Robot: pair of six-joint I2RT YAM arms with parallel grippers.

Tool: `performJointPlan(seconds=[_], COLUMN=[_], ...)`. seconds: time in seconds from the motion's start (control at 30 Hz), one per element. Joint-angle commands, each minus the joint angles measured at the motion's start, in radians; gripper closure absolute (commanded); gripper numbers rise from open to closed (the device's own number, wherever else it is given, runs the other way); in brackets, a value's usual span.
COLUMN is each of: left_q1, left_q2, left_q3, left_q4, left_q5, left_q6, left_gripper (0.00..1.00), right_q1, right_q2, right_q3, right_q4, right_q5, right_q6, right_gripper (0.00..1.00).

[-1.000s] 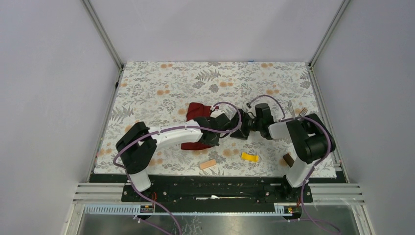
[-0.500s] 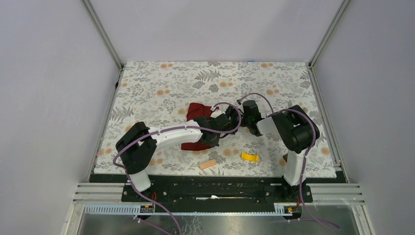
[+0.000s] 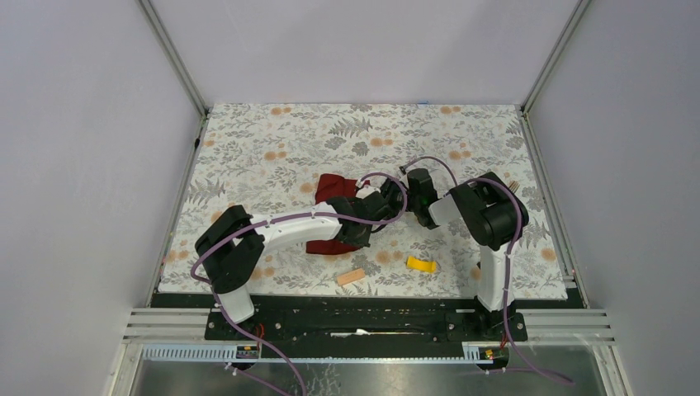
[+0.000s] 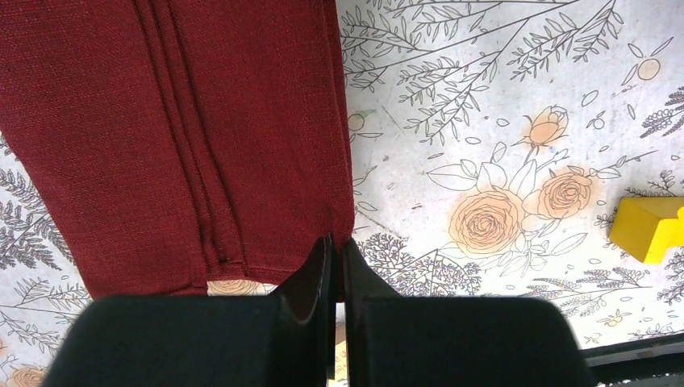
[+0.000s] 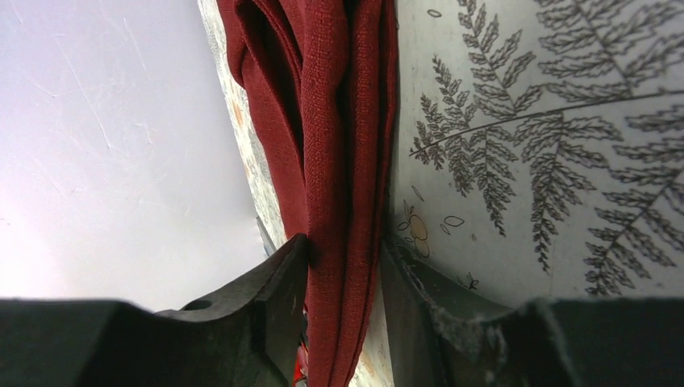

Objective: Fold the napkin into a case and place the utensils inside
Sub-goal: Pick up the 2/3-rectangle-folded napkin at the center of the board.

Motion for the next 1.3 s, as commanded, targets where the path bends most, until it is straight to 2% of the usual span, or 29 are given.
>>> performJointPlan(seconds=[0.0, 0.1, 0.17, 0.3, 0.37, 0.43, 0.5, 0.57, 0.67, 0.7, 0.77, 0.87, 0.93, 1.27], left_q1=[0.002, 0.002, 0.003, 0.003, 0.004, 0.01, 0.029, 0.084, 0.238, 0.3, 0.41, 0.519, 0.541, 0.555], left_q2=[-0.048, -0.049, -0.048, -0.046, -0.047, -0.07, -0.117, -0.174, -0.258, -0.27, -0.263, -0.189, -0.121, 0.026], left_q3=[0.003, 0.0, 0.0, 0.009, 0.019, 0.02, 0.013, -0.004, -0.077, -0.103, -0.137, -0.151, -0.12, -0.114], left_q4=[0.026, 0.03, 0.031, 0.045, 0.056, 0.087, 0.123, 0.162, 0.261, 0.305, 0.369, 0.464, 0.475, 0.631], left_q5=[0.021, 0.025, 0.027, 0.062, 0.1, 0.174, 0.226, 0.287, 0.415, 0.459, 0.503, 0.552, 0.55, 0.576], left_q6=[-0.005, -0.006, -0.005, 0.005, 0.008, 0.012, 0.015, 0.005, -0.029, -0.036, -0.047, -0.051, -0.041, -0.124], left_gripper=[1.0, 1.0, 1.0, 0.97, 0.79, 0.55, 0.45, 0.41, 0.44, 0.48, 0.64, 0.76, 0.81, 0.85], right_q1=[0.004, 0.003, 0.002, 0.001, -0.002, -0.006, -0.009, -0.008, -0.007, -0.007, -0.008, -0.007, -0.009, -0.073], right_q2=[0.014, 0.014, 0.015, 0.019, 0.014, 0.012, 0.012, 0.014, 0.005, -0.002, -0.018, -0.041, -0.049, -0.065], right_q3=[0.02, 0.018, 0.018, 0.016, 0.014, 0.014, 0.02, 0.029, 0.037, 0.042, 0.049, 0.067, 0.086, 0.197], right_q4=[0.045, 0.054, 0.065, 0.088, 0.09, 0.089, 0.083, 0.065, 0.028, 0.009, -0.034, -0.106, -0.161, -0.395], right_q5=[0.032, 0.039, 0.041, 0.042, 0.047, 0.045, 0.04, 0.036, 0.037, 0.041, 0.054, 0.073, 0.08, 0.052], right_q6=[0.0, 0.001, 0.001, -0.004, -0.018, -0.036, -0.054, -0.073, -0.102, -0.121, -0.156, -0.205, -0.237, -0.393], right_gripper=[0.59, 0.63, 0.71, 0.99, 1.0, 1.0, 1.0, 1.0, 1.0, 1.0, 1.0, 1.0, 1.0, 1.0])
